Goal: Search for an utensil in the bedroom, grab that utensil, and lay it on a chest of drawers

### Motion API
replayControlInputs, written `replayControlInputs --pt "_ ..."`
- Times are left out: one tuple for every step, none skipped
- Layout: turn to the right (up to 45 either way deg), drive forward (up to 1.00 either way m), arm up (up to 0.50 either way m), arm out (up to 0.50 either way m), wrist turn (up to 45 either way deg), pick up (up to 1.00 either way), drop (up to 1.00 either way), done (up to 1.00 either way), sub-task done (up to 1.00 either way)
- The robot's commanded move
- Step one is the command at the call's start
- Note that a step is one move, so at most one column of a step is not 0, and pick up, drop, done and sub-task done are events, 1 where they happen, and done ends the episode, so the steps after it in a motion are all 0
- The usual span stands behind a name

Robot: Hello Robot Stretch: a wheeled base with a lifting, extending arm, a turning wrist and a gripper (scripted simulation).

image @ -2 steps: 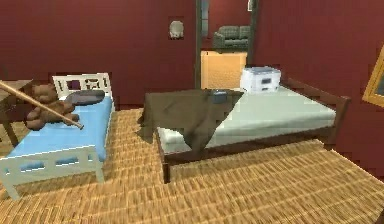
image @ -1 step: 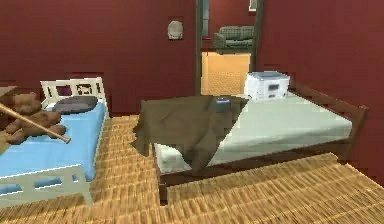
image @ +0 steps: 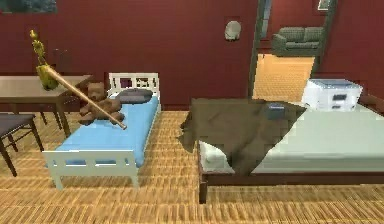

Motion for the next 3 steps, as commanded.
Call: replayControlInputs --pt "0.0 0.40 0.00 0.00 0.0 0.00 0.00 0.00 0.00" --pt "-42.0 0.00 0.00 0.00 0.0 0.00 0.00 0.00 0.00" --pt "0.0 0.55 0.00 0.00 0.0 0.00 0.00 0.00 0.00"
